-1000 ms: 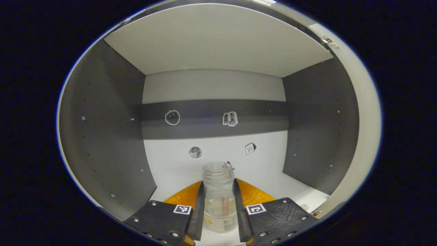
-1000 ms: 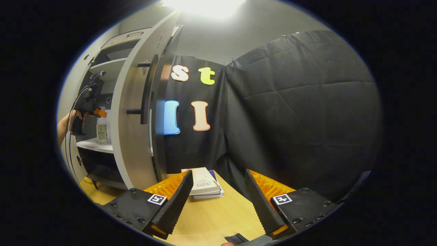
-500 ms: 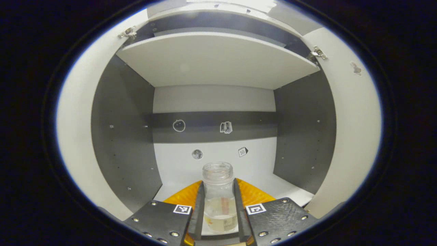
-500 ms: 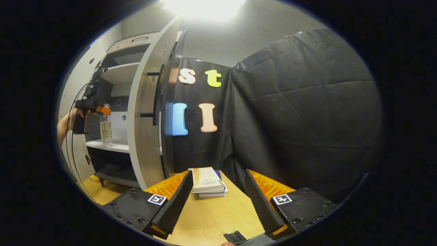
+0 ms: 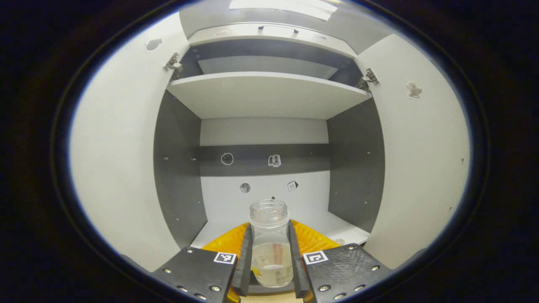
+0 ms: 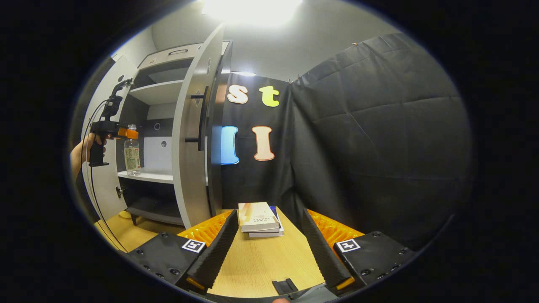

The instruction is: Grasp the bottle in the cabinet with the left hand and place it on the coaster, then close the right door with the right hand and the left door with the left hand.

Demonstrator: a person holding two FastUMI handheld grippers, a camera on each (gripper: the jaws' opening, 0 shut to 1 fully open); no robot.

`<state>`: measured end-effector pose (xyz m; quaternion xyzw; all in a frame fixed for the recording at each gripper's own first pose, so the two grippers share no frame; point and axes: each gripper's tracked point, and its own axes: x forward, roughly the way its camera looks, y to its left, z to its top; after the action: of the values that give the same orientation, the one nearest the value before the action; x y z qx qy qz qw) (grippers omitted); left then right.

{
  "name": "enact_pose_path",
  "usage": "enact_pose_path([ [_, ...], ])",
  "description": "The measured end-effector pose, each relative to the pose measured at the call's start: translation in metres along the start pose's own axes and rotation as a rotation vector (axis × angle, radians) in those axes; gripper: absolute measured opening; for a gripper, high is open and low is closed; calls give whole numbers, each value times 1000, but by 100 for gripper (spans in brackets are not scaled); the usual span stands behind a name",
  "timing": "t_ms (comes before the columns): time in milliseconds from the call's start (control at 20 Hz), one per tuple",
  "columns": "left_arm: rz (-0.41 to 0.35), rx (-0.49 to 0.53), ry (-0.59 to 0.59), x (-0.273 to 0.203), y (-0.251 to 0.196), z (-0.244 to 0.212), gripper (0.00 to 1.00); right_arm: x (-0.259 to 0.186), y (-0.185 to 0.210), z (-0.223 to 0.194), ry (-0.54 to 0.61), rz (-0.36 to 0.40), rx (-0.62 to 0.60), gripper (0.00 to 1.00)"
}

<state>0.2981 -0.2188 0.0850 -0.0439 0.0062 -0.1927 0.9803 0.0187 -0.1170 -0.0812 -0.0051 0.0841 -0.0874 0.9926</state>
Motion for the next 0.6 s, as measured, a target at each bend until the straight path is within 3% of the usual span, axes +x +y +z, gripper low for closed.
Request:
enact_pose_path([
  [600,16,-55,29,-78,-22,-50,43,-29,-14,-18,25,67,0,97],
])
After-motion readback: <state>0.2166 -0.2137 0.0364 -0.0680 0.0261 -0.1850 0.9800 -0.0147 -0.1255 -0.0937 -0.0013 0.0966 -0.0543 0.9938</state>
